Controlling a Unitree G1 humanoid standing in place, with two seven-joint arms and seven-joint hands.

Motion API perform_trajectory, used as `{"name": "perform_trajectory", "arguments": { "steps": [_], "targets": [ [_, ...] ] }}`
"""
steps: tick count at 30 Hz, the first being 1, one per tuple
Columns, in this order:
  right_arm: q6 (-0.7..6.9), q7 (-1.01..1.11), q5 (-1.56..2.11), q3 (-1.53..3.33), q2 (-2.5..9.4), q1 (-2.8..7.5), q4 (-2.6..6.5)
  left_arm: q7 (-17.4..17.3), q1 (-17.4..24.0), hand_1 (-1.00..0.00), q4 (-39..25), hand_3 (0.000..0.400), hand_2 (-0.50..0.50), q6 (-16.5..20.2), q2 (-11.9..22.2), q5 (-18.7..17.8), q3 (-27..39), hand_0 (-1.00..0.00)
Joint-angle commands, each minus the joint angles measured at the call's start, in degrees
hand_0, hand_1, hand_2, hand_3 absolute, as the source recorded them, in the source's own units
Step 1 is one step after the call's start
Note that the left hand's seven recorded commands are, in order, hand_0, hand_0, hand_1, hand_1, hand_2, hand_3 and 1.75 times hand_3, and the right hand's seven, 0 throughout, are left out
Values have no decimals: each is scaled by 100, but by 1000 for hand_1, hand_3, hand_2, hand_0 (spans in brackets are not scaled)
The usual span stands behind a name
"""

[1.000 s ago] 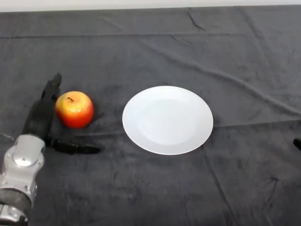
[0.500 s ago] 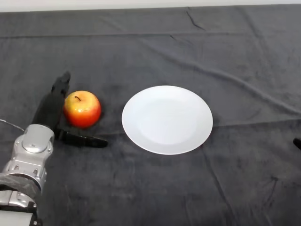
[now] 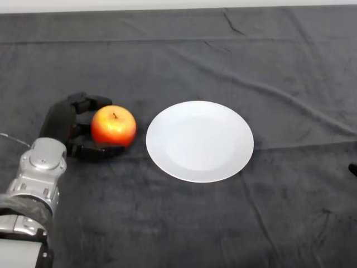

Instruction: Move the apple to the plate

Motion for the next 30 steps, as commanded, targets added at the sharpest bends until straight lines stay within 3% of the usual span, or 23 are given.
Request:
{"name": "perform_trajectory", "arguments": {
  "steps": [1, 14, 30],
  "targets": [
    [369, 2, 67, -73, 213, 279, 422, 122, -259, -1000, -70, 400, 0, -187, -7, 0, -106, -1000],
    [370, 2, 67, -73, 213, 279, 422, 592, -356, -1000, -188, 400, 0, -761, -441, 237, -471, -1000],
    [367, 3, 68, -72, 212, 277, 428, 359, -411, -1000, -217, 400, 0, -1366, -740, 415, -1241, -1000]
  ]
}}
